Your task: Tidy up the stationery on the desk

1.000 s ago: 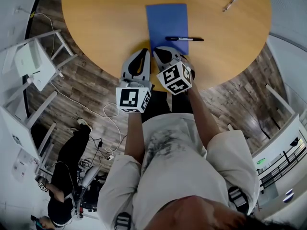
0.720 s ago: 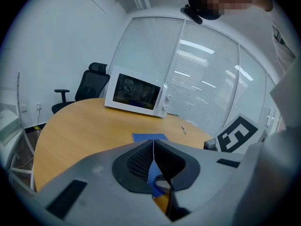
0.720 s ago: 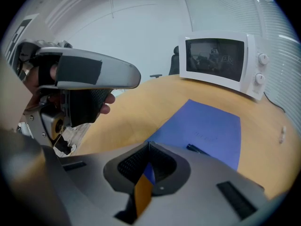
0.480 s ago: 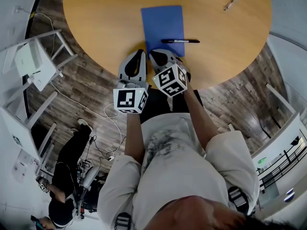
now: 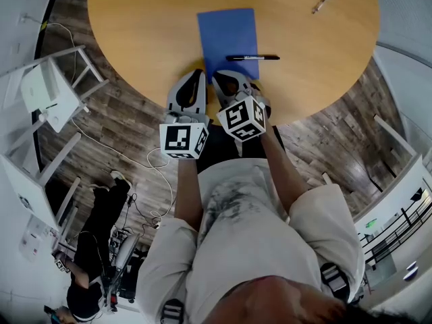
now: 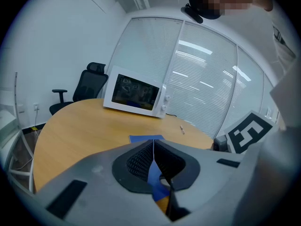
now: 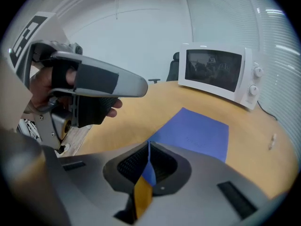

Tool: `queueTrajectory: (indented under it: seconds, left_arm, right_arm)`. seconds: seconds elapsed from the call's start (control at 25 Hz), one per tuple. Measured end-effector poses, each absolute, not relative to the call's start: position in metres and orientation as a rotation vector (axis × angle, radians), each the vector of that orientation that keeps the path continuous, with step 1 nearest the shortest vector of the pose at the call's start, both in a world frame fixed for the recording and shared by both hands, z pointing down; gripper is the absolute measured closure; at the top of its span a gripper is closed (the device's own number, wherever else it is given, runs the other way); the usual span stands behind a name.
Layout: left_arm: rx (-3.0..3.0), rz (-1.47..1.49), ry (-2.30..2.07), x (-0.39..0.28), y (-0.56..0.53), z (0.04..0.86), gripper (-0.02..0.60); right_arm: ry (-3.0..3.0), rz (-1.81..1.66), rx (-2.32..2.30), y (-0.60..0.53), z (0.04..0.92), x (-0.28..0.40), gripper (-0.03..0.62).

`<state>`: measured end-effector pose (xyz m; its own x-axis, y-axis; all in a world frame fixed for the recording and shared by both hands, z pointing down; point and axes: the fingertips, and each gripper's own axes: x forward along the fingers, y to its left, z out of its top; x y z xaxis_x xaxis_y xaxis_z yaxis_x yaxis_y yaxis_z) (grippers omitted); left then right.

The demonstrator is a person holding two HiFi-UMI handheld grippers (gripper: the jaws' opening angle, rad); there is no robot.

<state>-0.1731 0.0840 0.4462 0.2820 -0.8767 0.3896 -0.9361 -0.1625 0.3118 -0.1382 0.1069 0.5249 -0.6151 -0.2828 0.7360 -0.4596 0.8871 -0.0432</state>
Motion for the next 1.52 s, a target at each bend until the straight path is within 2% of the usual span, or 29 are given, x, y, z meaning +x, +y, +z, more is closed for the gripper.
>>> queueTrajectory:
  seconds: [0.64, 0.68, 0.76, 0.92, 1.52]
  left_arm:
    - [2.118, 0.177, -1.526, -0.139, 0.068, 0.455, 0.569]
    - [2.120, 0.179, -1.521, -0.137, 0.066, 0.456, 0.569]
    - [2.121, 0.184, -1.515, -0.133, 0.064, 0.457, 0.569]
    - [2.116, 0.192, -1.508, -0.128, 0.060, 0.461, 0.569]
    - [2.081, 0.204, -1.519, -0.117, 0.055, 0.470, 0.569]
  right_arm:
    - [-2.251, 0.111, 0.567, 0.059, 0.500, -0.084, 0.526]
    - [-2.244, 0.100, 0.559, 0.057, 0.501, -0.081, 0.518]
    - [-2.230, 0.084, 0.544, 0.055, 0.504, -0.076, 0.453]
    - [-2.199, 0.058, 0.508, 0.050, 0.511, -0.070, 0.436]
    - [-2.107, 0.044, 0.381, 0.043, 0.539, -0.052, 0.445]
